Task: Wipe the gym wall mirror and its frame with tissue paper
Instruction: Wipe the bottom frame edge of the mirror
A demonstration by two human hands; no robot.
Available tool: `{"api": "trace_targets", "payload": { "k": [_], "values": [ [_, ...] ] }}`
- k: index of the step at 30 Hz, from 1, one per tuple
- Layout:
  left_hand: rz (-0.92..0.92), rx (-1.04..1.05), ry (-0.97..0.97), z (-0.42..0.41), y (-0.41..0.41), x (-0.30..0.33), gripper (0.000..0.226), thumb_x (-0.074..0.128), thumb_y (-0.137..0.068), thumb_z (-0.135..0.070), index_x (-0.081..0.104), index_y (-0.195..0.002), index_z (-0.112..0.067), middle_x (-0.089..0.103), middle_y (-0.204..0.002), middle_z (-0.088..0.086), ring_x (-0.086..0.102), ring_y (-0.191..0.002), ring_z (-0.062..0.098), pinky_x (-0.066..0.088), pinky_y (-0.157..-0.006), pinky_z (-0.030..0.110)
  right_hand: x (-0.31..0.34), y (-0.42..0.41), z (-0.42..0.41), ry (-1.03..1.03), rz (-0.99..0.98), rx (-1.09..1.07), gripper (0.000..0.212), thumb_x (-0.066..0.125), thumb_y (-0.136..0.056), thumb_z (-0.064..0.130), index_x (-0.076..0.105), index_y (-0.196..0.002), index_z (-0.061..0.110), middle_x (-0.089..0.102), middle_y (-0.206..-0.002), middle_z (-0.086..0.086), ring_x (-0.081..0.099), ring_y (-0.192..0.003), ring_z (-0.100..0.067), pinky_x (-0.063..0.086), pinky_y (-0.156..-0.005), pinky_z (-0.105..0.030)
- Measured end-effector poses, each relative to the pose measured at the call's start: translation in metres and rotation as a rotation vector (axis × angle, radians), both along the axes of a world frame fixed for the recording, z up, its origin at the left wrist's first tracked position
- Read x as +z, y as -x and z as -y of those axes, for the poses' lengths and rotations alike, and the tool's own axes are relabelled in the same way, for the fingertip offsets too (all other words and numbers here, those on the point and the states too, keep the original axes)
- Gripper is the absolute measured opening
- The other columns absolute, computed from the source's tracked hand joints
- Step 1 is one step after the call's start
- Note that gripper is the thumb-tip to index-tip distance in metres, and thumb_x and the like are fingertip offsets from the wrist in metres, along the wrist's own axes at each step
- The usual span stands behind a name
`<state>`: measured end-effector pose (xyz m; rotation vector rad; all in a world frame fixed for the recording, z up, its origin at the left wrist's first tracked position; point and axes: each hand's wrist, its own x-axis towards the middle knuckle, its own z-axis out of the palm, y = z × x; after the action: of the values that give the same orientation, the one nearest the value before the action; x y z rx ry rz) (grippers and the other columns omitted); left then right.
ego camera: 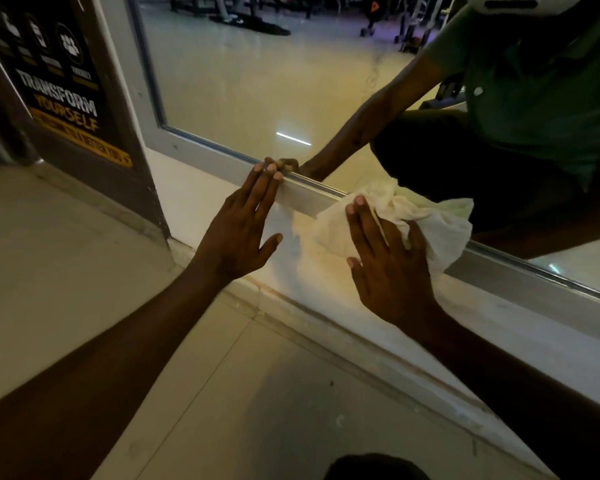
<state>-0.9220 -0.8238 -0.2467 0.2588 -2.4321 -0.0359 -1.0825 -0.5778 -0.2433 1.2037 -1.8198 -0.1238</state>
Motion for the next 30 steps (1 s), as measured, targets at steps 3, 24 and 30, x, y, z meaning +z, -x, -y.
{"api": "trace_targets", "payload": {
  "k": [3,24,30],
  "values": [
    [0.067,0.003,0.014,0.001,-0.011,0.015,0.086,0.057,-0.097,-0.038,0.015,-0.163,-0.001,0.01,-0.172,0.016,0.011,-0.16,0.03,0.038,-0.119,0.044,0.003,0.003,0.001,0.017,-0.064,-0.028,0.086,0.049,-0.099,0.053,0.016,-0.166,0.01,0.021,-0.17,-0.014,0.029,-0.148,-0.037,0.025,-0.117,-0.053],
    [0.054,0.194,-0.005,0.182,-0.04,0.017,0.076,0.025,-0.105,-0.062,-0.008,-0.164,-0.029,-0.011,-0.173,0.009,-0.012,-0.159,0.031,0.007,-0.128,0.057,0.019,-0.07,0.226,-0.2,-0.164,0.001,0.083,0.041,-0.103,0.047,0.005,-0.167,0.006,0.009,-0.174,-0.018,0.016,-0.159,-0.039,0.006,-0.127,-0.061],
    [-0.118,0.111,-0.044,0.208,-0.041,0.0,0.069,0.039,-0.11,-0.039,0.003,-0.166,-0.021,-0.004,-0.174,0.011,-0.007,-0.16,0.028,0.008,-0.13,0.05,0.014,-0.063,0.209,-0.089,-0.038,0.031,0.082,0.058,-0.099,0.034,0.017,-0.167,0.011,0.014,-0.173,-0.014,0.019,-0.159,-0.037,0.007,-0.128,-0.06]
  ]
}}
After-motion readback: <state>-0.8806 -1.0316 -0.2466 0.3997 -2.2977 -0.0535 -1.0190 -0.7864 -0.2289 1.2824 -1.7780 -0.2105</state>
